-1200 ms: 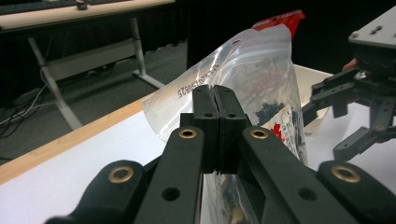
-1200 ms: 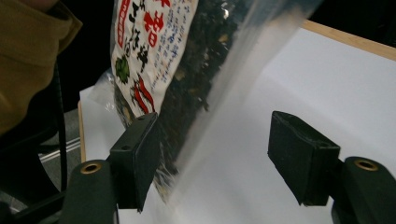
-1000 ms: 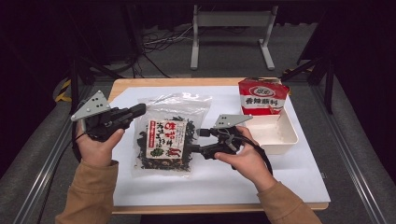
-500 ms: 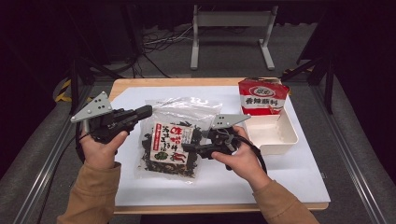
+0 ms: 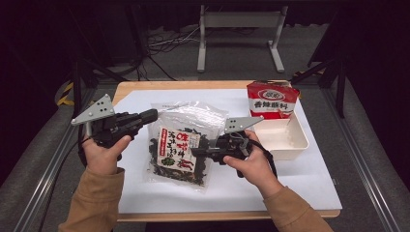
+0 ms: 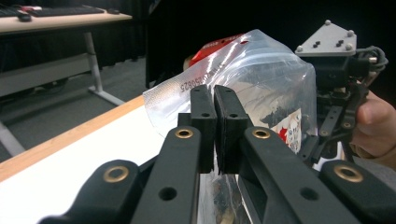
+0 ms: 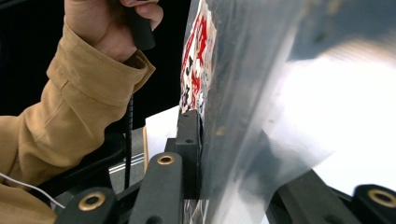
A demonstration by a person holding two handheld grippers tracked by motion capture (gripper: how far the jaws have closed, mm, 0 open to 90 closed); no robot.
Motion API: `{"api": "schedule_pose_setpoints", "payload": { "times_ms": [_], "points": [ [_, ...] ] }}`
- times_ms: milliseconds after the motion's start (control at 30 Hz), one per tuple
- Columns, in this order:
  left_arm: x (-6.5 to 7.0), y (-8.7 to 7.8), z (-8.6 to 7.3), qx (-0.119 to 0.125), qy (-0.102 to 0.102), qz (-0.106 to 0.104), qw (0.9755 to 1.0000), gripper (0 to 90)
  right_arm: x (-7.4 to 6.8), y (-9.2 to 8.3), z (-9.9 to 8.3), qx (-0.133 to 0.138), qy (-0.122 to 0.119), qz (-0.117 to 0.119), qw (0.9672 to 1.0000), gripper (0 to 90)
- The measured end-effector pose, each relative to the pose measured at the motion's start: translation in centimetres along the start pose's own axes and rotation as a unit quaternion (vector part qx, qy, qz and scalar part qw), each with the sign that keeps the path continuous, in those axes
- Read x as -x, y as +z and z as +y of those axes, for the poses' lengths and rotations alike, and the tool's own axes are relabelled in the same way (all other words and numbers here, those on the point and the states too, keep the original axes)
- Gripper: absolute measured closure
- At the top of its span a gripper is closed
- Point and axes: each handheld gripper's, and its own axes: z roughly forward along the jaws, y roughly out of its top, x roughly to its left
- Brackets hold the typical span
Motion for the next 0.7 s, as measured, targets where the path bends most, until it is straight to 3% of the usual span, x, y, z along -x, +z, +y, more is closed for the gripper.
{"api": "schedule_pose_setpoints", "payload": {
  "times_ms": [233,300,467,700],
  "points": [
    [0.2,-0.1,0.0,-0.001,-0.008,-0.006,1.0000,73.8,0.1,-1.1,0.1,-0.009,-0.007,-0.014,0.9998,75.8],
    [0.2,0.0,-0.1,-0.004,-0.008,-0.005,0.9999,73.8,0.1,-1.5,0.0,-0.014,-0.016,-0.020,0.9996,75.9],
    [0.2,0.1,-0.1,-0.010,-0.009,0.001,0.9999,61.9,0.1,-2.8,0.1,-0.019,-0.025,-0.038,0.9988,75.9],
    [0.1,0.2,-0.2,-0.021,-0.012,0.007,0.9997,56.0,0.0,-4.5,0.5,-0.015,-0.037,-0.058,0.9975,75.8]
  ]
}}
